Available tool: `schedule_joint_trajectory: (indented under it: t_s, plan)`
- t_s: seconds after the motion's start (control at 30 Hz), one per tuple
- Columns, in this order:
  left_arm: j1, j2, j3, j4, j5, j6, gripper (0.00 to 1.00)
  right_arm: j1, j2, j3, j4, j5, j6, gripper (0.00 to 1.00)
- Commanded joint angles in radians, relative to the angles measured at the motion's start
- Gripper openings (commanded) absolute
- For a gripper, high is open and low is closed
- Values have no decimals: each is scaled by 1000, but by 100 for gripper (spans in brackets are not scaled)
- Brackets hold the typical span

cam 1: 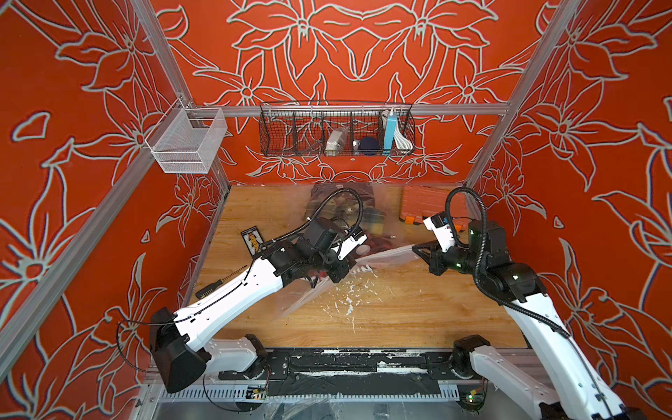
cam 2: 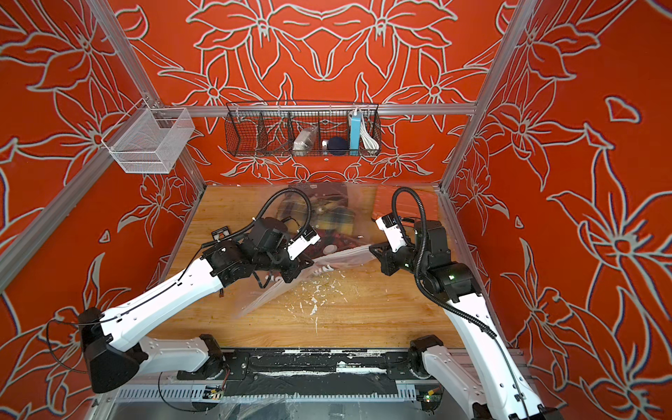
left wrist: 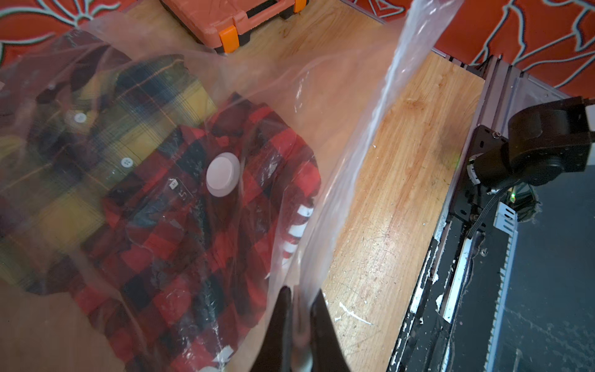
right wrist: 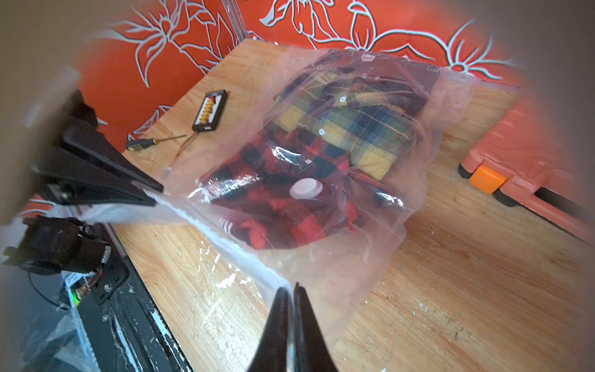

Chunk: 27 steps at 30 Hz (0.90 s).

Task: Place the folded shirt into the vacuum bag
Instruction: Close the vacuum bag at the center of the board.

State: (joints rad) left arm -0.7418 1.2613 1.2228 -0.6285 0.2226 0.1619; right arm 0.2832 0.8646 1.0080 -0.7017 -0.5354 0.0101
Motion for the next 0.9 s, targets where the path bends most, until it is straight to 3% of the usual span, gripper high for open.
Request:
schedule_joint_trajectory:
  t_s: [0.0,0.13,0.2,0.5,0.87]
  plan:
    - [9,-36,71,-18,56,81,0,17,6,106,-145,85,-156,29]
    - [9,-65,55,21,126,110,0,76,52,263,-246,107,-320,51]
    - [9,-77,41,34,132,123,0,133,89,333,-289,119,-401,56]
    - [9,-65,41,38,126,148,0,317,320,514,-377,97,-553,59]
    - [9,-86,11,37,145,164,0,364,524,648,-444,70,-619,59]
